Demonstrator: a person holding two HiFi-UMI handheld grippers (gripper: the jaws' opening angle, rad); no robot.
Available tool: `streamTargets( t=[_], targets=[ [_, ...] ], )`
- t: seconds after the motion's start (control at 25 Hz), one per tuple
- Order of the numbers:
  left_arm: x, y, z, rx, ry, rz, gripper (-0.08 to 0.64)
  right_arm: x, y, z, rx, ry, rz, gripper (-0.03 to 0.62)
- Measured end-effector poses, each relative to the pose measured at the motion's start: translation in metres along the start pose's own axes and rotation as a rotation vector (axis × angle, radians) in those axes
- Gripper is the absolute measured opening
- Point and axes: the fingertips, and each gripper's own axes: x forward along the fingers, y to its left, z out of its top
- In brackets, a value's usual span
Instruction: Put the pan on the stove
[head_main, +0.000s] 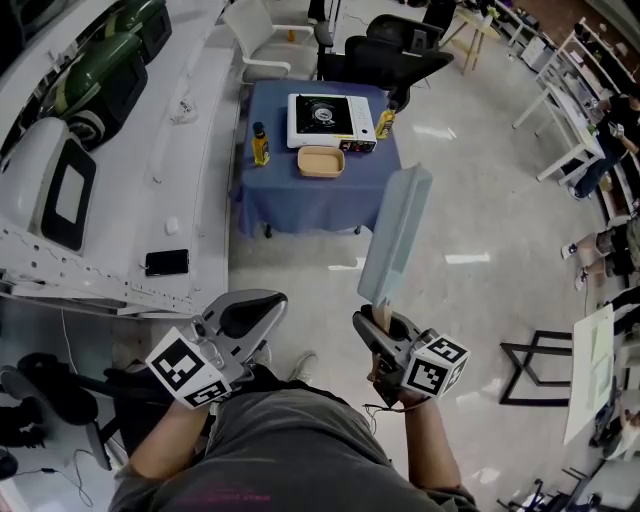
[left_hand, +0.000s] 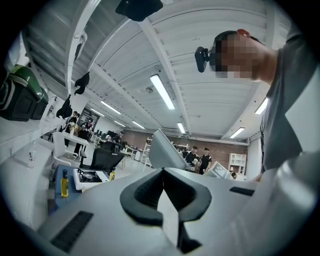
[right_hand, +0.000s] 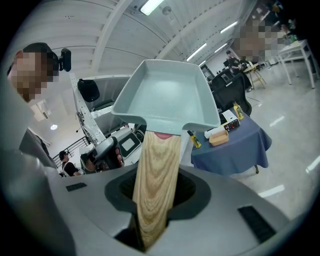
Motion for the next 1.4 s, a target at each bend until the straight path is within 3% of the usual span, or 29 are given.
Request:
streamTargets(
  t=[0.72, 1.4],
  targets=[
    [0.022, -0.024, -0.010, 0.015, 0.014, 0.029, 0.002, -0.035, -0.014, -0.001, -0.024, 0.005, 0.006, 0.104],
    [0.075, 0.009, -0.009, 0.023, 0.000, 0.038, 0.002, -0.033, -0.068, 0.032, -0.034, 0.003, -0.001, 0.104]
  ],
)
